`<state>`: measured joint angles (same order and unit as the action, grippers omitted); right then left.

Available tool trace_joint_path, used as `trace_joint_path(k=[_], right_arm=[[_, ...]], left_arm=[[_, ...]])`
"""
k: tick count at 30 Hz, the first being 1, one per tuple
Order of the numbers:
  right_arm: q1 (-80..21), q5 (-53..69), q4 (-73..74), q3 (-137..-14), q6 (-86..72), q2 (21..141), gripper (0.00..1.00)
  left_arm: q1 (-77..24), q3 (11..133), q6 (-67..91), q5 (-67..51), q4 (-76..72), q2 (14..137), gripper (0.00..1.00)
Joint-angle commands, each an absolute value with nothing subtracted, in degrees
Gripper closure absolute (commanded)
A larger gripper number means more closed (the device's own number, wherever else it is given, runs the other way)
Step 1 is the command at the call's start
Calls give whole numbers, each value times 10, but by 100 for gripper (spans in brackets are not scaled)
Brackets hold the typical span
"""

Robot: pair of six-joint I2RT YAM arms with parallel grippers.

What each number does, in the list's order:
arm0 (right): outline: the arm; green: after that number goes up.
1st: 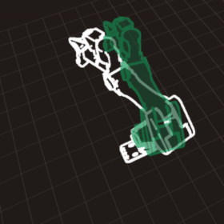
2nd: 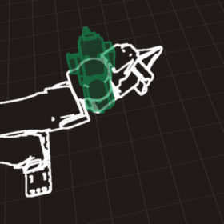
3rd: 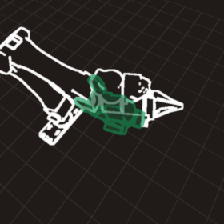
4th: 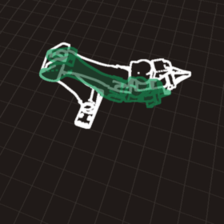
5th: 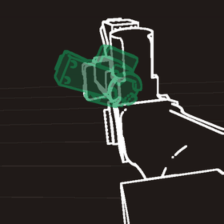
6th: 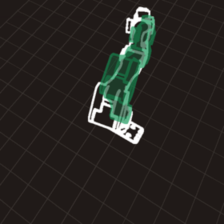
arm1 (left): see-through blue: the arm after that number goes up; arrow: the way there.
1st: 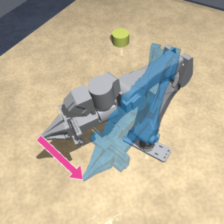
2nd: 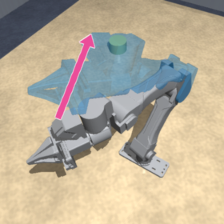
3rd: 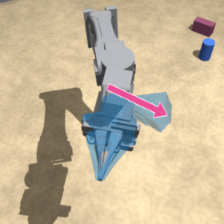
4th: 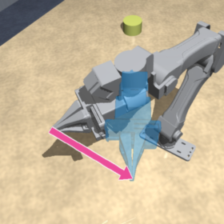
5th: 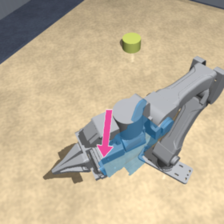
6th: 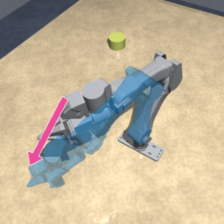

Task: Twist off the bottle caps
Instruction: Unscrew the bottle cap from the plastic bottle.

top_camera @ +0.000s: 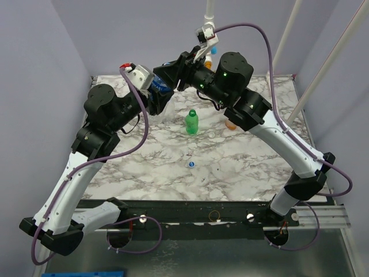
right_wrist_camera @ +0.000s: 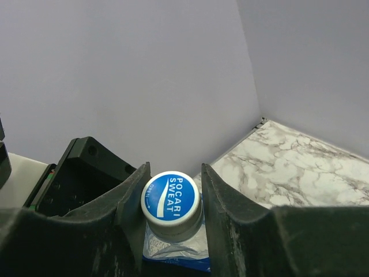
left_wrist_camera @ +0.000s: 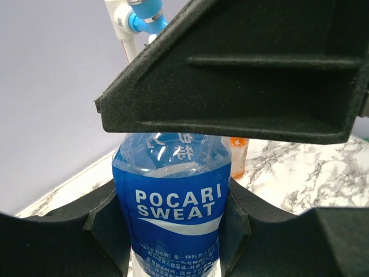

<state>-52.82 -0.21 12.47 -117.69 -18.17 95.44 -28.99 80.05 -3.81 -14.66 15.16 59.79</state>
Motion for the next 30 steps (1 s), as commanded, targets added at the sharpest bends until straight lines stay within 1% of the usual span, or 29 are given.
trace_joint_path(k=[1,3,6,9,10,11,17,21,23,26,30], right_arm=[[-527,-4,90,-1156,-182,922,63],[-527,-3,86,-1157,-179,921,65],[-527,14,82,-1159,-172,920,74],[-527,21,78,-1161,-159,916,87],[-527,23,76,-1163,-154,915,94],[-527,24,75,-1164,-150,914,99],[-527,83,54,-1176,-129,907,99],[-526,182,26,-1169,-123,895,100],[-523,249,6,-1159,-122,886,99],[-519,383,-39,-1139,-139,870,100],[-495,601,-123,-1145,-235,881,99]], left_arm=[[-293,800,-34,-137,127,585,100],[-293,800,-34,-138,127,586,100],[-293,799,-33,-137,126,587,100],[-293,798,-32,-140,126,588,100],[-293,798,-30,-141,125,589,100],[-293,797,-29,-143,125,589,100],[-293,799,-3,-190,122,589,100],[-292,809,60,-287,124,590,100],[-291,814,91,-348,123,591,100],[-289,826,144,-440,123,597,100],[-287,844,204,-561,123,608,100]])
